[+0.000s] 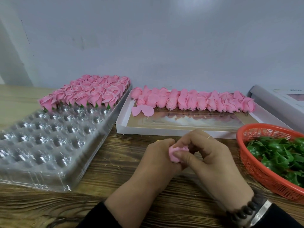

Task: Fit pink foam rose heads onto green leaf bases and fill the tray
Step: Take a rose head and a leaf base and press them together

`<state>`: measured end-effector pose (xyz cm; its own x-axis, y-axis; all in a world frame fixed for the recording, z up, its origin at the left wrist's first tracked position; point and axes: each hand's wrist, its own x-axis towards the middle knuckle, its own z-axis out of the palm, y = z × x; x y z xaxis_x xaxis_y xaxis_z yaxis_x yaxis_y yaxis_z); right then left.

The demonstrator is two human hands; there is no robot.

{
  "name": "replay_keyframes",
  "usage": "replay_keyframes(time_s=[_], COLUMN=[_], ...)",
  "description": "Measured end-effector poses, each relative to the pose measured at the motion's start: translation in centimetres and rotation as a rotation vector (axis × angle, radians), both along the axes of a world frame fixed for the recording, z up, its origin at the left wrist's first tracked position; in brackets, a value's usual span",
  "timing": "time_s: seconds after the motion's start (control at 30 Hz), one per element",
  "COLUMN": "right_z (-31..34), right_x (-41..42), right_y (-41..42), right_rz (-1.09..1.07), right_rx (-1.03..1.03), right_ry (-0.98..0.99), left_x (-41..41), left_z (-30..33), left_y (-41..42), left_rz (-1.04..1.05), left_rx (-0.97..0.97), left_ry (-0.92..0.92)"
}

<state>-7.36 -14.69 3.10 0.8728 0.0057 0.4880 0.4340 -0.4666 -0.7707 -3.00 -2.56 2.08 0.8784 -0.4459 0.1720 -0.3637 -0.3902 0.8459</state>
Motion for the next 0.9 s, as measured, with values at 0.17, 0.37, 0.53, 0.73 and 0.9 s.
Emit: replay_keyframes(time_s=[0.17,0.37,0.53,0.73,0.9], right_z=[0.4,0.2,0.0,-0.2,-0.5], right_x=[0.0,-0.1,0.0,0.6,0.7], right_y=[-0.1,-0.5,-0.4,1.1,1.6], right_rz=[0.015,0.049,-0.096,-0.085,-0.06], right_rx=[-0.179,-0.167,0.094,0.201,0.125], right_ry=[-0.056,-0.068,-0.122,-0.09,-0.079], left_x=[-0.2,-0.2,-0.4,-0.6,-0.6], left_z=[0.1,0.4,0.2,-0.1,-0.2], left_y=[-0.3,-0.2,-0.8,-1.6,-2.5], left_rz=[-0.008,-0.083,-0.084,-0.053,-0.057], left_rx=[-0.113,-0.042,-0.073,-0.069,-0.001], left_ry=[0.049,0.004,0.001,-0.124,-0.234])
